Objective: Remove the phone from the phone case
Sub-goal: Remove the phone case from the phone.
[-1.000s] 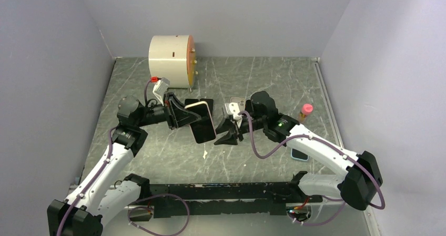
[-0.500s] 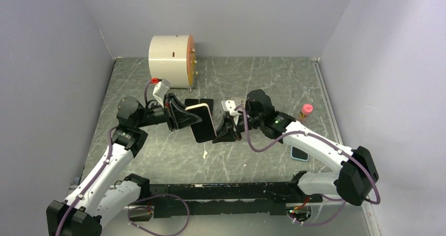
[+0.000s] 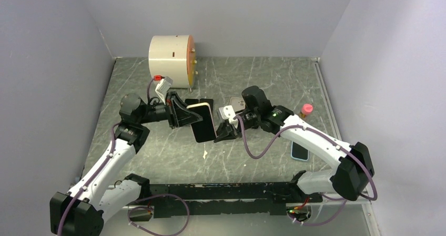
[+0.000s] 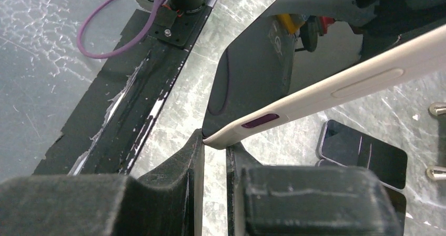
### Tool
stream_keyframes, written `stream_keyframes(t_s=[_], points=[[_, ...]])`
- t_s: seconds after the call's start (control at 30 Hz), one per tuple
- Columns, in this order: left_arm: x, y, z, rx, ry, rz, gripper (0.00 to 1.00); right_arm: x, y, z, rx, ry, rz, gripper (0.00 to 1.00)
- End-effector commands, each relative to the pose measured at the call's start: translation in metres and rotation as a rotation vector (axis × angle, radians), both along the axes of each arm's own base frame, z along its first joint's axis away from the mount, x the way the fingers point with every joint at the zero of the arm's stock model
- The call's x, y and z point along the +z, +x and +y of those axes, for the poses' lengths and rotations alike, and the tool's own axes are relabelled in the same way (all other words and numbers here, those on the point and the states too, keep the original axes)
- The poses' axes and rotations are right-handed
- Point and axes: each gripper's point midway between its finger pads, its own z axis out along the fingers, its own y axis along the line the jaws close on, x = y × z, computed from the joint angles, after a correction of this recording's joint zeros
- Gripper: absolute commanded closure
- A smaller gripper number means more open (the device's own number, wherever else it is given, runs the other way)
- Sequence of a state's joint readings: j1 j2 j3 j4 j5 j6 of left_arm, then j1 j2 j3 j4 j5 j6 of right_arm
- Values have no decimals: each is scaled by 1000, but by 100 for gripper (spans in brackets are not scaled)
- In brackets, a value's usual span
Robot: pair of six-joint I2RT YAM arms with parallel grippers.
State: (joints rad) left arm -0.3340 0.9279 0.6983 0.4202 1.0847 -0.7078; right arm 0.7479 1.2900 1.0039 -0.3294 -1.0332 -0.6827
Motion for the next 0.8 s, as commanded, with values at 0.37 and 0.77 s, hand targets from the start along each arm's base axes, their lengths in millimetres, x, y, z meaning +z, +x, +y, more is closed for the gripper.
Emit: stream_keyframes(t_s=[0.37, 0.77], points=[[33, -10, 0, -43, -71, 3, 97, 22, 25, 16, 18, 73, -226, 100], [33, -14, -1, -69, -92, 3, 98, 37, 51, 15, -197, 230, -16, 100]])
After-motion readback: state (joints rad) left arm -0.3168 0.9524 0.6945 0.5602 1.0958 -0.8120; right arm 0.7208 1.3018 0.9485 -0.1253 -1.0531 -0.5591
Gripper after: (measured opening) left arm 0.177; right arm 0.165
